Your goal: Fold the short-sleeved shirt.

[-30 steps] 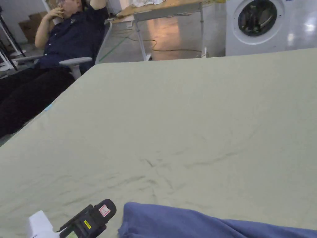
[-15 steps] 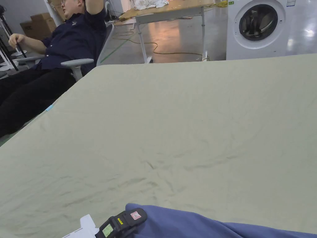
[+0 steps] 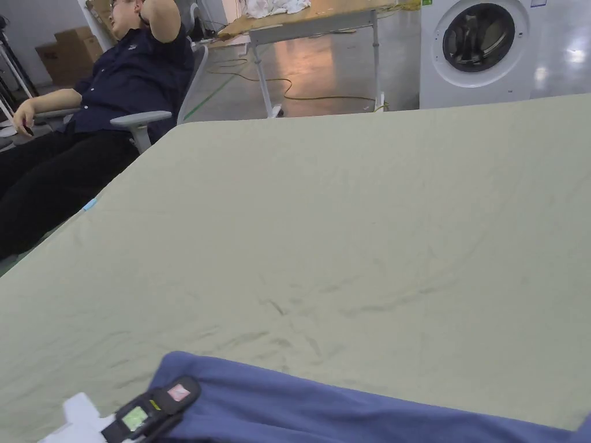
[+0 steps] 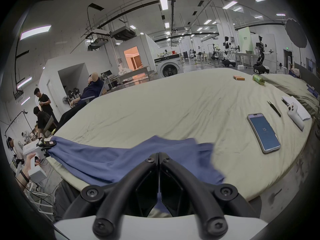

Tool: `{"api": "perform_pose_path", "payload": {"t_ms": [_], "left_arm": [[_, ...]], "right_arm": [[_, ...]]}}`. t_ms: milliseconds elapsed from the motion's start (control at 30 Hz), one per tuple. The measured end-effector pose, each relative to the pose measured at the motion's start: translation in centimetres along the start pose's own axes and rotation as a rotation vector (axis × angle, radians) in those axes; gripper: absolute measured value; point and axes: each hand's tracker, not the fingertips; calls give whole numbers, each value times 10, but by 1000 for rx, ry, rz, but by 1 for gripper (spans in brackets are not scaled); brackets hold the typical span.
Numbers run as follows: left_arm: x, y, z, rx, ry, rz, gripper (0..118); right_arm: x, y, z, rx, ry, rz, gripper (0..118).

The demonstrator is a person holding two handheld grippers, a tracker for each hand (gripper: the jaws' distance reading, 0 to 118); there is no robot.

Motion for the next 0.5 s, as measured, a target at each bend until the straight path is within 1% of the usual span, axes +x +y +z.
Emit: {"api": "perform_pose_path", "payload": {"t_ms": [133, 233, 333, 400, 500], "left_arm": [[22, 24, 33, 74, 94, -139, 3], [53, 11, 37, 57, 114, -262, 3], [88, -26, 19, 2, 39, -295, 3], [99, -49, -1, -52, -52, -249, 3], [119, -91, -39, -145, -98, -251, 3]], "right_arm": [[0, -2, -4, -9, 15, -2, 0], [-1, -1, -6, -12, 25, 5, 0], [-3, 0, -7, 0, 29, -2, 0], [-4, 1, -6, 5, 37, -10, 0], [-8, 2, 0, 9, 32, 3, 0]]}}
